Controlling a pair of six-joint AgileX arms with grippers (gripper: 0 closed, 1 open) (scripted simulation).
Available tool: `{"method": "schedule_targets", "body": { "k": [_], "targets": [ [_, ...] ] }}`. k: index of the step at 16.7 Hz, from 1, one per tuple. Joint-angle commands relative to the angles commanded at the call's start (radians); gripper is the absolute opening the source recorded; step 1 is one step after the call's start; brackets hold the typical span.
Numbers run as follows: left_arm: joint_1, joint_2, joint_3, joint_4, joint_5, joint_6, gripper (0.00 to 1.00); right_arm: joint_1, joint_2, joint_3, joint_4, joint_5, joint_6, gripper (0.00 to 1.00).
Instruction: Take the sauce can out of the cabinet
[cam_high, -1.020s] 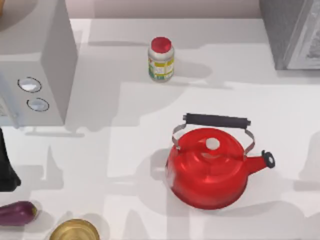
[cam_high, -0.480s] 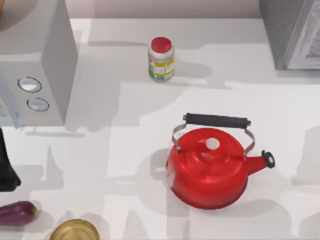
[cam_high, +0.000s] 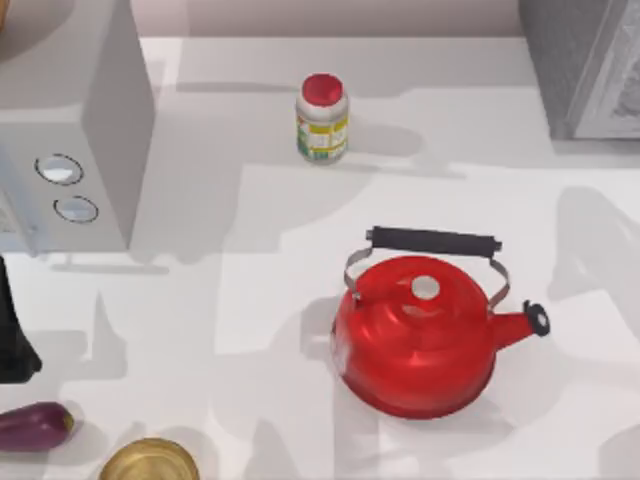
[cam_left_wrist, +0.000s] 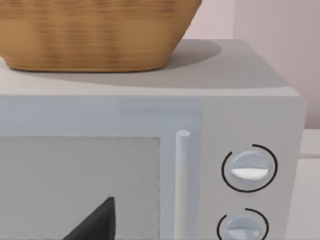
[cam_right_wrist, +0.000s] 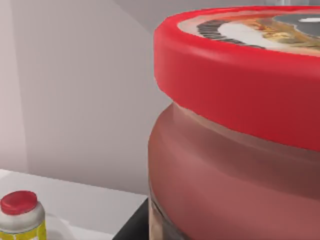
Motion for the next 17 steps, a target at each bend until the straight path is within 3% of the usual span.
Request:
{"method": "schedule_targets", "body": {
  "k": [10, 17],
  "targets": [
    [0.0, 0.0, 0.0, 0.0, 0.0, 0.0, 1.0, -0.027, 1.059, 0.347, 0.639, -0.373, 0.009, 0.0],
    [0.0, 0.0, 0.0, 0.0, 0.0, 0.0, 1.0, -0.038, 1.4, 0.474, 0.865, -0.497, 0.01, 0.0]
  ]
}}
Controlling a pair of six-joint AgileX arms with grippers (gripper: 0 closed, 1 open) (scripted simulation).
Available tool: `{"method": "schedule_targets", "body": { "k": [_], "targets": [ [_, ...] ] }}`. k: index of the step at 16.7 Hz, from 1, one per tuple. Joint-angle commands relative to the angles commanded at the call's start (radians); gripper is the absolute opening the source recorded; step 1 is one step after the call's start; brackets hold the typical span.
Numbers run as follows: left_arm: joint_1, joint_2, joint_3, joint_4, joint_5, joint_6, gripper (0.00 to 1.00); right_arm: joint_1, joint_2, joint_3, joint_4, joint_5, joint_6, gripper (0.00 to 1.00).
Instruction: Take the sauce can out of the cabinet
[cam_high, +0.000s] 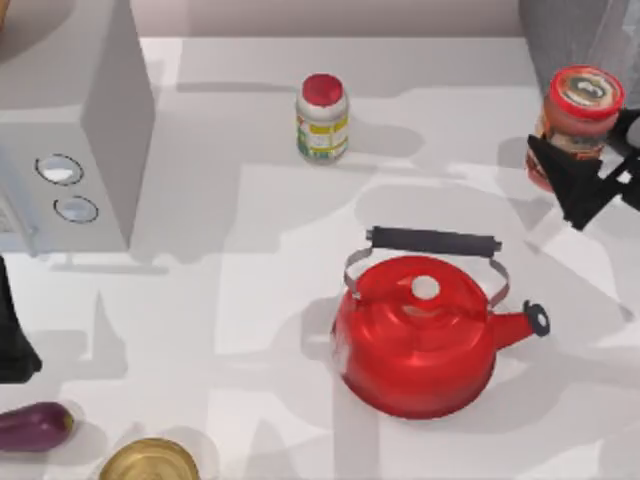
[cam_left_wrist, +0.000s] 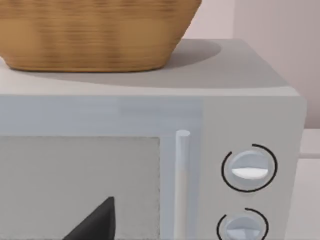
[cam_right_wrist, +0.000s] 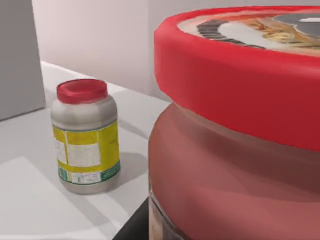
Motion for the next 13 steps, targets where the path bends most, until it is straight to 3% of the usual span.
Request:
{"method": "schedule_targets", "body": {
  "k": [7, 13],
  "targets": [
    [0.0, 0.0, 0.0, 0.0, 0.0, 0.0, 1.0, 0.02, 0.013, 0.012, 0.005, 0.004, 0.007, 0.0],
    [0.0, 0.0, 0.0, 0.0, 0.0, 0.0, 1.0, 0.114, 0.096, 0.12, -0.016, 0.07, 0.041, 0.0]
  ]
}}
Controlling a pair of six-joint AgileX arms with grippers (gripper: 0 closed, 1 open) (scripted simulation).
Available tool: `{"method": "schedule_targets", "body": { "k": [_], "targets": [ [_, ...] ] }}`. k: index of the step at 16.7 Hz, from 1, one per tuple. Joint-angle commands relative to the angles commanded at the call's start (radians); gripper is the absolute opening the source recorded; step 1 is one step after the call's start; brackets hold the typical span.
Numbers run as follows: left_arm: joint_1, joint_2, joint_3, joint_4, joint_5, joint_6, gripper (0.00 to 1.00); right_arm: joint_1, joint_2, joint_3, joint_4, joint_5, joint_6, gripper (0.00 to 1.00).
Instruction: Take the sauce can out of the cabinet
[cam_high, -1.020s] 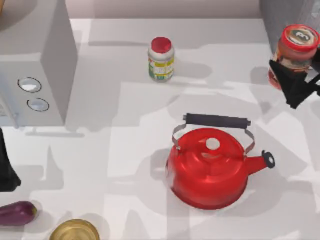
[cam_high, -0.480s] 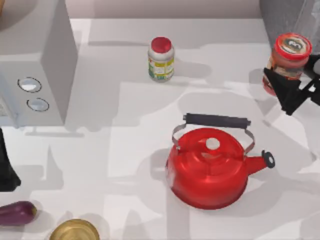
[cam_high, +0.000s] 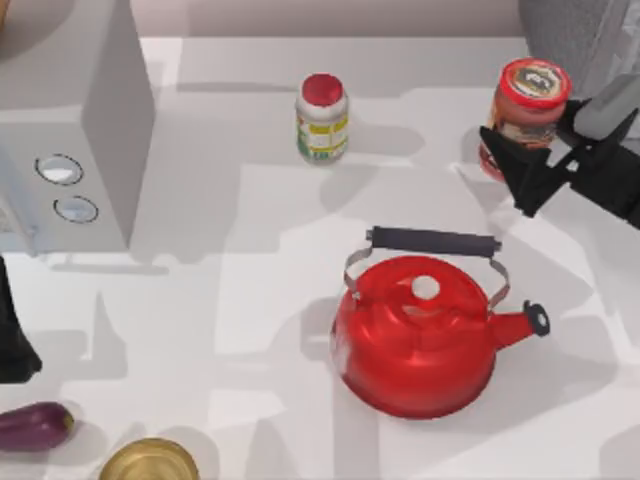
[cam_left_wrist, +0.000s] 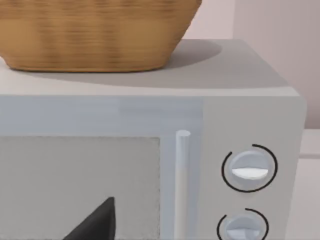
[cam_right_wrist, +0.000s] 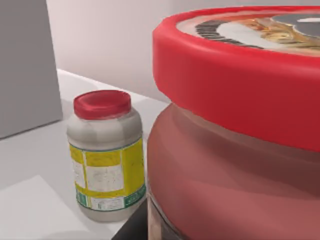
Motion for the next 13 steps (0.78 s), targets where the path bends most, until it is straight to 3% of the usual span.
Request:
{"method": "schedule_targets", "body": {
  "k": [10, 13],
  "targets": [
    [0.0, 0.0, 0.0, 0.0, 0.0, 0.0, 1.0, -0.002, 0.083, 0.09, -0.018, 0.041, -0.046, 0.0],
    [0.0, 0.0, 0.0, 0.0, 0.0, 0.0, 1.0, -0.002, 0.083, 0.09, -0.018, 0.041, -0.046, 0.23]
  ]
}}
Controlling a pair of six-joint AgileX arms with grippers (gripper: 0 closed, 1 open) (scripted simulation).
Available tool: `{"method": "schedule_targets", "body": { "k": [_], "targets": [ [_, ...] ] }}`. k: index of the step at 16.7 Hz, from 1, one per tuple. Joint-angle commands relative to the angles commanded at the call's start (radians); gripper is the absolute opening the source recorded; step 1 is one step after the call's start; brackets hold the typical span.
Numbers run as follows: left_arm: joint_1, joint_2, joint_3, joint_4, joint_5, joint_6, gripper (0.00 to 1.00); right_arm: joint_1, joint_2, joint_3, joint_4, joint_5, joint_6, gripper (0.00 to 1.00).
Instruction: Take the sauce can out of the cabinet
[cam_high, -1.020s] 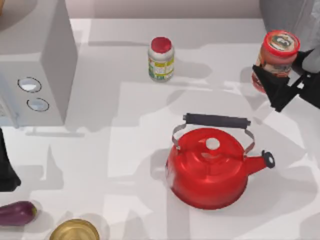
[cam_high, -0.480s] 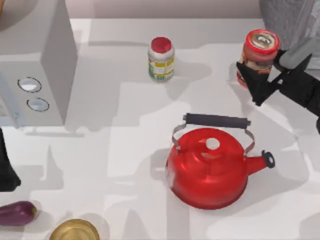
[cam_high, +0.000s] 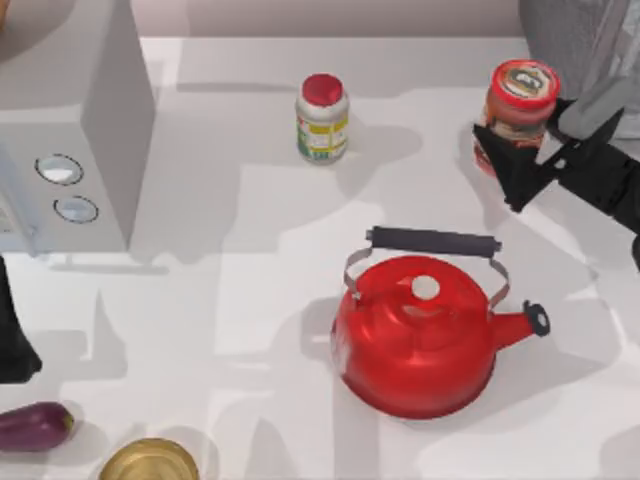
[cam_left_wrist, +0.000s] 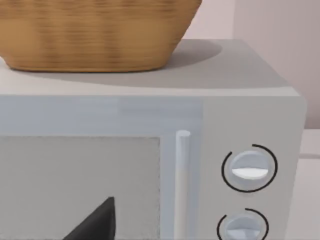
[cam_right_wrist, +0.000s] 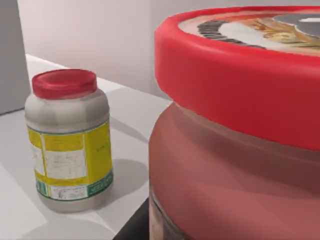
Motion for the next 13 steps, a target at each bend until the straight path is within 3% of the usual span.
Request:
{"method": "schedule_targets", "body": {
  "k": [10, 13],
  "targets": [
    [0.0, 0.0, 0.0, 0.0, 0.0, 0.0, 1.0, 0.0, 0.0, 0.0, 0.0, 0.0, 0.0, 0.98],
    [0.0, 0.0, 0.0, 0.0, 0.0, 0.0, 1.0, 0.0, 0.0, 0.0, 0.0, 0.0, 0.0, 1.0]
  ]
}}
